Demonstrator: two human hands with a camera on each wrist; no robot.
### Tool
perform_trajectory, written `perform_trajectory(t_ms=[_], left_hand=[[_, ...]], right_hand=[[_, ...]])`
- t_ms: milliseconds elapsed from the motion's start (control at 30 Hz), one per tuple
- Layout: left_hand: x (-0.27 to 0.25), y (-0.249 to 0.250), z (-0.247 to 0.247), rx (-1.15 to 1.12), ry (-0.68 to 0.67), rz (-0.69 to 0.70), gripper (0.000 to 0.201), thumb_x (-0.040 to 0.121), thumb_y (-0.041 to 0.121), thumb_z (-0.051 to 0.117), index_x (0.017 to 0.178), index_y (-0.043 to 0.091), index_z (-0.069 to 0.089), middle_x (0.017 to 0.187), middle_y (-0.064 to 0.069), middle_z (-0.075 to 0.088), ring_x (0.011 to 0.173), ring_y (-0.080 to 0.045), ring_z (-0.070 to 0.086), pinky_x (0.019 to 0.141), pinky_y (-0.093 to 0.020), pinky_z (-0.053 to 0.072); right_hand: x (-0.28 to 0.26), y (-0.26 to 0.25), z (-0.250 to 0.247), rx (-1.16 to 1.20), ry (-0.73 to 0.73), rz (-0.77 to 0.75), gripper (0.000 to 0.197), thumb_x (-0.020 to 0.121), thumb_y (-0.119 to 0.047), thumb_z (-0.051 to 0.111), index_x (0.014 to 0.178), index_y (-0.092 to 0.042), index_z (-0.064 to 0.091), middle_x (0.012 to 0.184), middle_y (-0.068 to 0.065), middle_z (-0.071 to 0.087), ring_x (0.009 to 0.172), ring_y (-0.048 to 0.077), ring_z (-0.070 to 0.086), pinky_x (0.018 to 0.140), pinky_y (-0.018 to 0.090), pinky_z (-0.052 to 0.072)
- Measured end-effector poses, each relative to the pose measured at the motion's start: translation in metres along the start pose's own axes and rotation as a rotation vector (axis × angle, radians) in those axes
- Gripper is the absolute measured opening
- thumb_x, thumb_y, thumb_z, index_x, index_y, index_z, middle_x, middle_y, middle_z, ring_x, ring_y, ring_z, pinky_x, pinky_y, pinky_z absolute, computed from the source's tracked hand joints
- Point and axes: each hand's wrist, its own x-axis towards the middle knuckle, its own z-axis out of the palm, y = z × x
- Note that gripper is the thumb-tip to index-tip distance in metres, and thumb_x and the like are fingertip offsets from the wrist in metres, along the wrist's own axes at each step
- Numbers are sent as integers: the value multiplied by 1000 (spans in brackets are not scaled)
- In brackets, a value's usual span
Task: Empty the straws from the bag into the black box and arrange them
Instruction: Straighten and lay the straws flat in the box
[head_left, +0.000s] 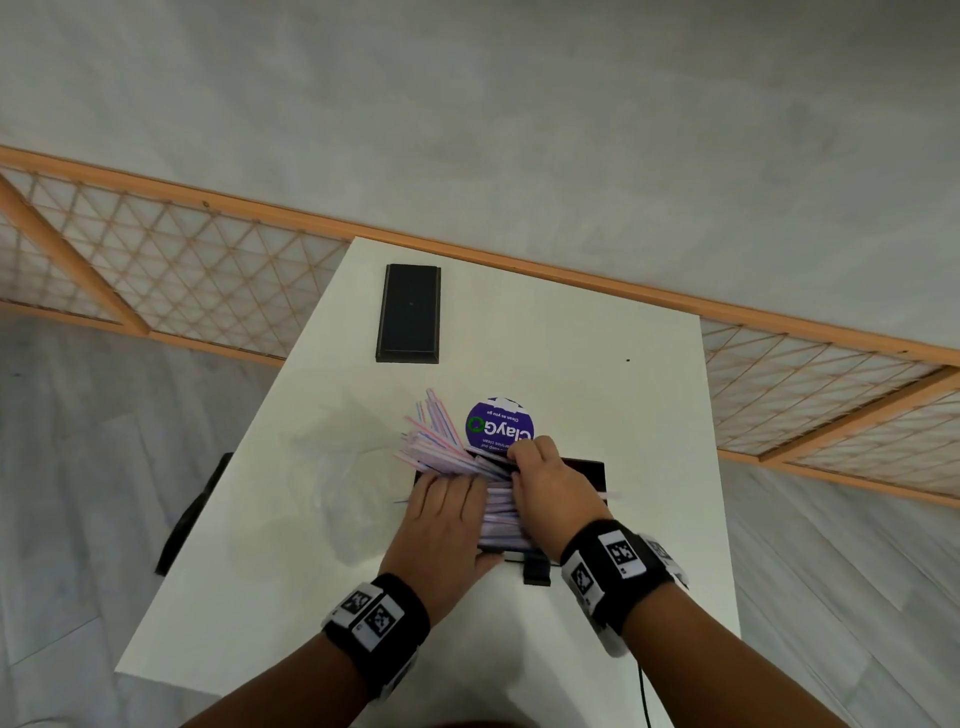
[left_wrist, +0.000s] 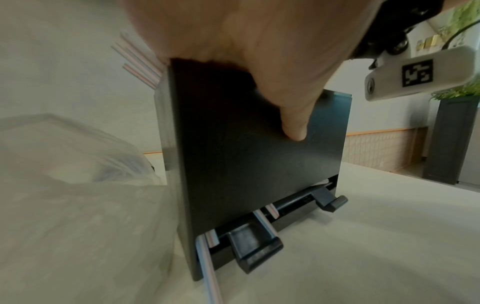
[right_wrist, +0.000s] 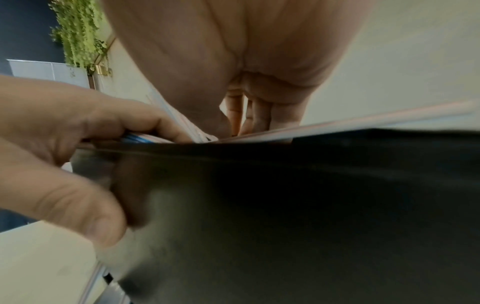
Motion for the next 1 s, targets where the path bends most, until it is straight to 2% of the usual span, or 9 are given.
perform_trajectory(t_ms=[67,200,367,467,567,667,733,833,1000], left_hand=[[1,-1,2,6,1,4,77,73,67,68,126,13,58,112,-2,61,104,-25,58,115,-50,40],[1,-1,4,15,30,20,75,72,65,70,124,13,60,111,-5,63,102,-27,62,108,-48,47],[3,-1,5,64,-1,14,75,76,67,67,127,13,60,112,-10,66,101,-33,62,102,-52,48],[6,0,7,94,-58,5,77,76,70,64,129,13,60,113,-12,66,101,-37,62,104,-56,45],[6,-3,9,92,-86,23,73,78,69,55,126,14,60,120,-12,65,111,-39,62,108,-57,42],[8,-7,9,70,-79,78,71,75,71,61,120,17,63,120,-7,65,115,-34,61,110,-56,42],[8,-10,8,55,-50,116,71,71,71,69,117,17,65,118,-5,67,114,-31,62,110,-53,45],[7,-14,5,14,3,165,67,68,67,75,111,16,67,114,-4,68,109,-29,65,106,-46,50],[6,-18,4,-20,44,192,57,72,62,77,107,18,66,110,-2,68,104,-24,65,106,-39,48]], right_hand=[[0,-4,-2,5,6,8,26,103,-27,47,125,-15,46,126,7,46,84,35,66,65,42,54],[2,-16,-8,-45,4,2,29,103,-35,46,124,-15,47,123,7,53,91,33,66,65,37,48],[2,-30,-7,-122,-14,49,25,101,-22,44,124,-14,40,105,6,69,86,33,70,60,35,43],[5,-33,-3,-112,-53,61,36,97,-12,41,132,-12,33,101,8,71,86,33,71,61,36,44],[8,-27,-4,-16,-98,42,36,94,-13,45,129,-15,34,98,10,71,85,34,69,64,37,48],[12,-18,-6,91,-145,16,30,92,-20,52,118,-22,37,95,10,71,82,35,68,68,39,53],[15,-13,-5,119,-182,-20,30,91,-26,55,116,-27,39,97,9,70,85,34,67,74,40,55],[19,-6,1,166,-191,-73,37,92,-32,58,128,-33,48,109,5,72,97,31,67,86,37,54],[24,0,0,315,-210,-104,39,91,-36,66,129,-30,62,118,-3,72,108,21,66,93,27,50]])
